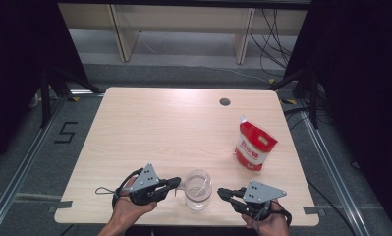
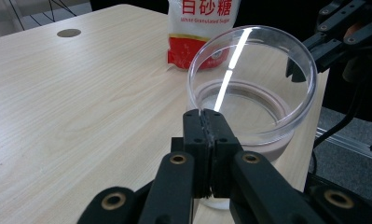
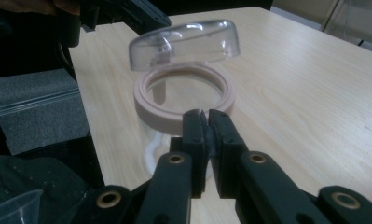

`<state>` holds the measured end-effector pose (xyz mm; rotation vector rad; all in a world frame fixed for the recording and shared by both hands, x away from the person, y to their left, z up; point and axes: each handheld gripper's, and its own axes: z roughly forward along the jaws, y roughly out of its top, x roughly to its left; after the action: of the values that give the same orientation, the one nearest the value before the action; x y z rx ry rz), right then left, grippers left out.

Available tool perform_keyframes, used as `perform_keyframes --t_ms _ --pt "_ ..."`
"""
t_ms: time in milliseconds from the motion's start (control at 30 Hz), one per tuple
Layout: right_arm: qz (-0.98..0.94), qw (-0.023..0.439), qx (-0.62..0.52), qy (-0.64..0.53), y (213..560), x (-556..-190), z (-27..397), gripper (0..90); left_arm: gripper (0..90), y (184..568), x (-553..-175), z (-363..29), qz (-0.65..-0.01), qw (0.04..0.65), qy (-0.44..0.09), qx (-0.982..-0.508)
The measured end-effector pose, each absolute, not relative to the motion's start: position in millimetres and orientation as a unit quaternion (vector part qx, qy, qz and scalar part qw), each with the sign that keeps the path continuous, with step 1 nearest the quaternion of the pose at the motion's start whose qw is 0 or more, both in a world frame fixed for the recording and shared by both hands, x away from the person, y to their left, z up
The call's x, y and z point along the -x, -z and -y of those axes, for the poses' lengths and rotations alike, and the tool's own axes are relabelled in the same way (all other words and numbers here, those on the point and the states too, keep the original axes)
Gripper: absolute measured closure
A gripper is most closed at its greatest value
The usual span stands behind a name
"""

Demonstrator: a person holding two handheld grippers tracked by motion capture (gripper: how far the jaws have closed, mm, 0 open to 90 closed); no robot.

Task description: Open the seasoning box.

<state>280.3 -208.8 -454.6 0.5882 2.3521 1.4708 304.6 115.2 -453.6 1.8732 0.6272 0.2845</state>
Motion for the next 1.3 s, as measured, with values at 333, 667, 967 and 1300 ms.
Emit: perform_keyframes --t_ms 333,667,967,1300 --pt "-0.822 0.153 -0.180 -0.519 452.9 -284.6 189.7 89.9 88.0 453.3 -304.5 -115.5 -0.262 0.540 -0.121 -0.791" --pt "-0.822 0.163 -0.173 -0.517 447.1 -285.0 183.6 89.8 79.7 453.4 -304.8 -117.8 -0.258 0.551 -0.118 -0.784" --pt "-0.819 0.171 -0.168 -0.521 443.8 -284.4 177.6 89.9 54.6 455.6 -300.5 -135.9 -0.259 0.561 -0.112 -0.778" --pt "-0.815 0.182 -0.161 -0.527 438.7 -285.0 172.5 89.8 38.7 464.7 -293.6 -148.9 -0.272 0.559 -0.106 -0.776"
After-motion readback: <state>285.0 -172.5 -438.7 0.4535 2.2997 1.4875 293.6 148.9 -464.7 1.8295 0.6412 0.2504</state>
